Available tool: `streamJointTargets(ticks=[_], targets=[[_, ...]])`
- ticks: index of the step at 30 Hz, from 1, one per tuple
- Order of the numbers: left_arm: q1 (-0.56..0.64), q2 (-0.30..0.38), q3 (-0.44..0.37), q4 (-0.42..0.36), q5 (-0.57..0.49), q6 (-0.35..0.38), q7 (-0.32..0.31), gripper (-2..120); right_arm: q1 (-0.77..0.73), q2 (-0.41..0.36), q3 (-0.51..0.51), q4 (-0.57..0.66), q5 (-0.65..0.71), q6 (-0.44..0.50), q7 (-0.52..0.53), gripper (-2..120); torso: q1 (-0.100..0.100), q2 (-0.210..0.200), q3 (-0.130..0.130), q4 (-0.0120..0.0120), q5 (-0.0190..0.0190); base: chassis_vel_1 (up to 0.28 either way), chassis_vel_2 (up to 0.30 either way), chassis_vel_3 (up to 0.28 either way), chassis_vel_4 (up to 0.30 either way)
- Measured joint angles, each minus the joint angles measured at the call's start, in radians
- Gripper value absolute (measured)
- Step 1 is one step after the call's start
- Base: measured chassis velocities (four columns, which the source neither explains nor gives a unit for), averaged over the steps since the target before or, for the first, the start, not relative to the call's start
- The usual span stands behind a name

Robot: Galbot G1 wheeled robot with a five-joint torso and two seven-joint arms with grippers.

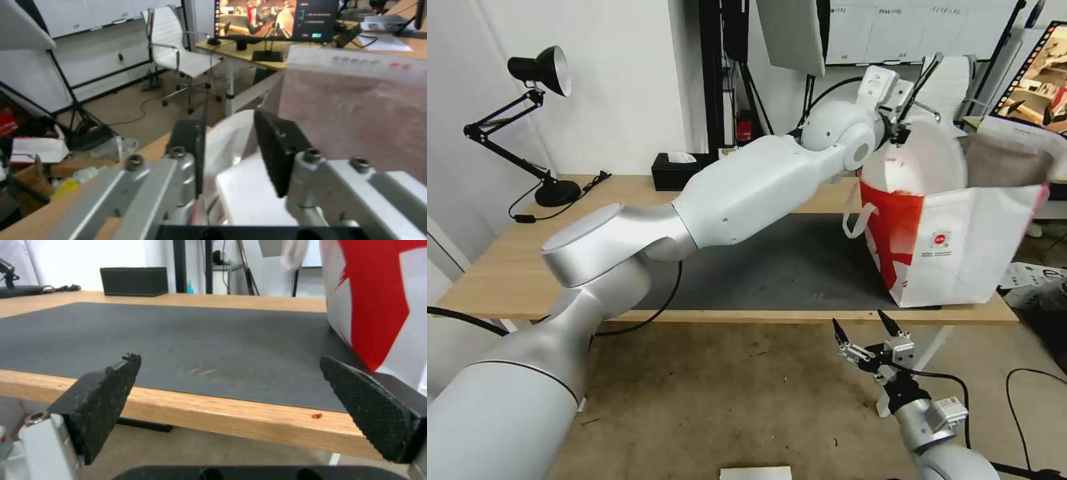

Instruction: Pick up the trash from the table and place it into the takeout bag.

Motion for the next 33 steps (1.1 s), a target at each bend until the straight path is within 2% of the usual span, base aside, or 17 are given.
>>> streamJointTargets(ticks=[6,8,12,14,15,16,18,19,20,22,23,24,26,27,30,32,33], targets=[[0.017,0.015,-0.029,-0.035,-0.041,0.041,-0.035,59,0.000,0.000,0.000,0.000,0.000,0.000,0.000,100,0.000,0.000,0.000,-0.0001,0.0000,0.000,0.000,0.000,0.000],[0.046,0.060,-0.029,-0.089,-0.063,0.052,-0.047,70,0.000,0.000,0.000,0.000,0.000,0.000,0.000,100,0.000,0.000,0.000,-0.0003,0.0000,0.000,0.000,0.000,0.000],[0.077,0.111,-0.023,-0.140,-0.071,0.054,-0.057,78,0.000,0.000,0.000,0.000,0.000,0.000,0.000,100,0.000,0.000,0.000,-0.0003,-0.0001,0.000,0.000,0.000,0.000],[0.117,0.178,-0.020,-0.210,-0.082,0.054,-0.078,91,0.000,0.000,0.000,0.000,0.000,0.000,0.000,100,0.000,0.000,0.000,0.0001,-0.0003,0.000,0.000,0.000,0.000],[0.117,0.178,-0.020,-0.210,-0.082,0.054,-0.078,91,0.000,0.000,0.000,0.000,0.000,0.000,0.000,100,0.000,0.000,0.000,0.0001,-0.0003,0.000,0.000,0.000,0.000],[0.179,0.261,-0.026,-0.308,-0.090,0.051,-0.109,95,0.000,0.000,0.000,0.000,0.000,0.000,0.000,100,0.000,0.000,0.000,0.0005,-0.0005,0.000,0.000,0.000,0.000],[0.260,0.352,-0.045,-0.407,-0.090,0.029,-0.141,99,0.000,0.000,0.000,0.000,0.000,0.000,0.000,100,0.000,0.000,0.000,0.0005,-0.0007,0.000,0.000,0.000,0.000],[0.343,0.420,-0.076,-0.488,-0.087,0.016,-0.155,99,0.000,0.000,0.000,0.000,0.000,0.000,0.000,100,0.000,0.000,0.000,0.0002,-0.0006,0.000,0.000,0.000,0.000],[0.343,0.420,-0.076,-0.488,-0.087,0.016,-0.155,99,0.000,0.000,0.000,0.000,0.000,0.000,0.000,100,0.000,0.000,0.000,0.0002,-0.0006,0.000,0.000,0.000,0.000],[0.505,0.533,-0.168,-0.613,-0.052,-0.006,-0.162,100,0.000,0.000,0.000,0.000,0.000,0.000,0.000,100,0.000,0.000,0.000,-0.0003,-0.0008,0.000,0.000,0.000,0.000],[0.505,0.533,-0.168,-0.613,-0.052,-0.006,-0.162,100,0.000,0.000,0.000,0.000,0.000,0.000,0.000,100,0.000,0.000,0.000,-0.0003,-0.0008,0.000,0.000,0.000,0.000],[0.618,0.614,-0.249,-0.686,-0.003,-0.028,-0.149,100,0.000,0.000,0.000,0.000,0.000,0.000,0.000,100,0.000,0.000,0.000,0.0000,-0.0008,0.000,0.000,0.000,0.000],[0.811,0.718,-0.381,-0.778,0.090,-0.066,-0.105,100,0.000,0.000,0.000,0.000,0.000,0.000,0.000,100,0.000,0.000,0.000,0.0005,-0.0008,0.000,0.000,0.000,0.000],[0.811,0.718,-0.381,-0.778,0.090,-0.066,-0.105,100,0.000,0.000,0.000,0.000,0.000,0.000,0.000,100,0.000,0.000,0.000,0.0005,-0.0008,0.000,0.000,0.000,0.000],[1.113,0.806,-0.601,-0.886,0.240,-0.123,-0.049,100,0.000,0.000,0.000,0.000,0.000,0.000,0.000,100,0.000,0.000,0.000,0.0006,-0.0006,0.000,0.000,0.000,0.000],[1.166,0.815,-0.636,-0.901,0.269,-0.136,-0.041,100,0.000,0.000,0.000,0.000,0.000,0.000,0.000,100,0.000,0.000,0.000,0.0006,-0.0002,0.000,0.000,0.000,0.000],[1.277,0.822,-0.706,-0.926,0.342,-0.186,-0.029,100,0.000,0.000,0.000,0.000,0.000,0.000,0.000,100,0.000,0.000,0.000,0.0006,-0.0006,0.000,0.000,0.000,0.000]])
